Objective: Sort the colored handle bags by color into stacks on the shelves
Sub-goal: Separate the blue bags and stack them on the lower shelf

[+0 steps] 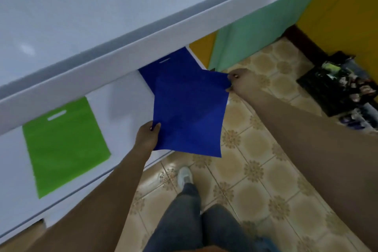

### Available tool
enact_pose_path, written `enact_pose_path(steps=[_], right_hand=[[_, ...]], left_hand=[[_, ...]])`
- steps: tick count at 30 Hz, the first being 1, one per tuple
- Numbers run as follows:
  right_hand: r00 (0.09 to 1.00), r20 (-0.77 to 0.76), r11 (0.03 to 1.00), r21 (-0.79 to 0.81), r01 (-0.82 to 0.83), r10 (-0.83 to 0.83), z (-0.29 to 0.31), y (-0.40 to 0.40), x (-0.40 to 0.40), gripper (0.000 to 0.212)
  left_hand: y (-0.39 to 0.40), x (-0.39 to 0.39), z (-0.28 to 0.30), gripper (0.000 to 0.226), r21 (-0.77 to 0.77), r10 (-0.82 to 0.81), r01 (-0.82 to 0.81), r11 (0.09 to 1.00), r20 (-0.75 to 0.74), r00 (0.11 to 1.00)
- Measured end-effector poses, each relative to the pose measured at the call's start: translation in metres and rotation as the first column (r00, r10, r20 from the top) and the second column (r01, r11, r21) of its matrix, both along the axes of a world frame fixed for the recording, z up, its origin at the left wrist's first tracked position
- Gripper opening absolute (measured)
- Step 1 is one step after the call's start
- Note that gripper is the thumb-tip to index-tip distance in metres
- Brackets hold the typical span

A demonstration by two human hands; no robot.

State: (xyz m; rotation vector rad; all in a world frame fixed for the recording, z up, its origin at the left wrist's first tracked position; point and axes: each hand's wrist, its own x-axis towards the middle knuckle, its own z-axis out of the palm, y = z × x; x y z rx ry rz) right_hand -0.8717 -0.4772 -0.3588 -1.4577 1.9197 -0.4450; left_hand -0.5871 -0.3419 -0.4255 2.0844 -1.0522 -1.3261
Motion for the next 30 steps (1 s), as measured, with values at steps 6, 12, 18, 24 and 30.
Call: enact_pose_path(steps=[6, 12, 18, 24, 30], right_hand=[[0.988, -0.034, 0.986, 0.079, -0.145, 0.148, -0.024, -0.060, 0.017, 0.027], [0.966, 0.249, 0.998, -0.005, -0.069, 0.068, -0.037, -0.103, 0.044, 0.039], [0.914, -0.206, 0.936, 0.114, -0.332, 0.349, -0.114, -0.064, 0.027, 0.076], [0.931, -0.119, 0.917, 0.258, -0.305, 0.344, -0.165, -0.041, 0.006, 0.062], [0.881, -0.188, 0.898, 0.177, -0.403, 0.433, -0.167, -0.043, 0.004, 0.066]], left_hand=[[-0.036, -0.002, -0.036, 0.031, 0.152, 0.163, -0.141, 0.978, -0.141, 0.976], [-0.066, -0.011, -0.059, 0.033, 0.207, 0.384, -0.337, 0.919, -0.264, 0.885], [-0.107, -0.029, -0.078, 0.026, 0.135, 0.491, -0.472, 0.871, -0.253, 0.834], [-0.125, -0.036, -0.092, 0.020, 0.044, 0.447, -0.445, 0.895, -0.088, 0.890], [-0.142, -0.044, -0.093, 0.034, -0.016, 0.363, -0.364, 0.931, 0.141, 0.921]])
